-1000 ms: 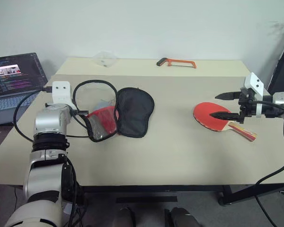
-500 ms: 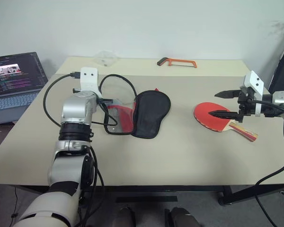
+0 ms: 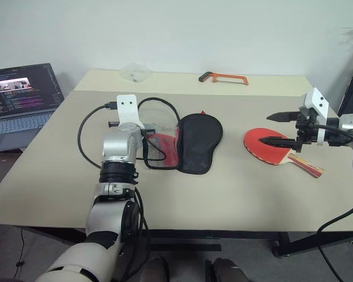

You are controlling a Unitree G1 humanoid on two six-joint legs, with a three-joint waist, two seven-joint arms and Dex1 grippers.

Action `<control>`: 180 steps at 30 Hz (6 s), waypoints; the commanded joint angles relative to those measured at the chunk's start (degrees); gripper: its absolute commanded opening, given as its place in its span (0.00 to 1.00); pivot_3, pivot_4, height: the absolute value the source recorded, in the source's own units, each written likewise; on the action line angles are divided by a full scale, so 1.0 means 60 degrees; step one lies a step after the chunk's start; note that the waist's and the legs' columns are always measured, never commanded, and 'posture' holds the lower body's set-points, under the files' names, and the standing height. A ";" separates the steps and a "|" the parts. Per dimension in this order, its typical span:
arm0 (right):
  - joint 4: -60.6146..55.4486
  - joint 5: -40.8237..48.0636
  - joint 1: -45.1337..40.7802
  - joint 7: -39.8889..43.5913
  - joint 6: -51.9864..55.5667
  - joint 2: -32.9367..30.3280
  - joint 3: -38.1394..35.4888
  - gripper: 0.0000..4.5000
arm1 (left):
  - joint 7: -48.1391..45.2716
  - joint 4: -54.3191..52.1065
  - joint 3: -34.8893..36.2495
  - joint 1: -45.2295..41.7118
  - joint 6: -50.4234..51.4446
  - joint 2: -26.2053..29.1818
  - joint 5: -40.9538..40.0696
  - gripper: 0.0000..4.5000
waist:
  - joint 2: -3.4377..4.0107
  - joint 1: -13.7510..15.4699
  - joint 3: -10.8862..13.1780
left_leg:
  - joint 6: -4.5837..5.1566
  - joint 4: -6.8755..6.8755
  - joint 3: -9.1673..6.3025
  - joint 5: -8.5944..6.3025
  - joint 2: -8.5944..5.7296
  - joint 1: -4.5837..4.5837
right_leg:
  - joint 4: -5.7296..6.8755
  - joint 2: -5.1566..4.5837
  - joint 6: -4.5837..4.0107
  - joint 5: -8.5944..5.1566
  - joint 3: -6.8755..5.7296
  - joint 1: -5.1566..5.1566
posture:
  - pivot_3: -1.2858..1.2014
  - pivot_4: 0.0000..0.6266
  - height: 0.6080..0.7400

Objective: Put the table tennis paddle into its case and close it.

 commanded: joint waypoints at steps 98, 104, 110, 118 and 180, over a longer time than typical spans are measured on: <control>-0.0706 0.0133 -0.0164 -0.0061 0.0482 0.0213 -0.0039 1.00 | 0.0818 0.6719 0.0357 -0.3584 -0.4874 -0.0218 -0.0534 0.96 | 0.0001 0.0139 0.0002 | -0.0048 -0.0002 -0.0141 0.0030 -0.0024 -0.0065 | -0.0003 -0.0008 -0.0009 0.0003 -0.0141 0.0001 | 0.52 0.24 1.00; -0.0973 0.0337 -0.0217 -0.0449 0.1124 0.0498 -0.0155 1.00 | -0.0865 0.5632 -0.0486 -0.3316 -0.4339 0.0351 -0.0102 0.99 | 0.0002 0.0123 0.0002 | -0.0048 -0.0003 -0.0141 0.0031 -0.0024 -0.0066 | -0.0002 -0.0008 -0.0010 0.0004 -0.0143 0.0002 | 0.52 0.24 1.00; -0.1741 0.0342 -0.0368 -0.3213 0.3550 0.1975 -0.0337 1.00 | -0.4258 0.2066 -0.1502 -0.1744 -0.2306 0.1896 -0.0243 0.99 | 0.0014 -0.0097 0.0001 | -0.0060 -0.0013 -0.0144 0.0038 0.0009 -0.0059 | 0.0020 0.0017 -0.0038 0.0015 -0.0147 -0.0006 | 0.52 0.24 1.00; -0.1748 -0.0186 -0.0559 -0.7960 0.6479 0.5189 -0.1218 1.00 | -1.0125 -0.3666 -0.1926 0.1677 -0.1380 0.5739 -0.1785 0.99 | 0.0021 -0.0164 0.0005 | -0.0096 -0.0014 -0.0155 0.0062 0.0030 -0.0061 | 0.0168 0.0026 -0.0113 -0.0027 -0.0163 -0.0073 | 0.52 0.24 1.00; 0.4889 -0.1194 -0.2451 -1.2680 0.2287 0.7178 -0.2081 0.01 | -1.2026 -0.5821 -0.1884 0.5625 -0.2338 0.7259 -0.2037 1.00 | 0.0009 -0.0315 -0.0002 | -0.0055 -0.0118 -0.0137 0.0086 0.0043 -0.0081 | 0.0157 0.0040 -0.0165 -0.0056 -0.0157 -0.0149 | 0.52 0.24 1.00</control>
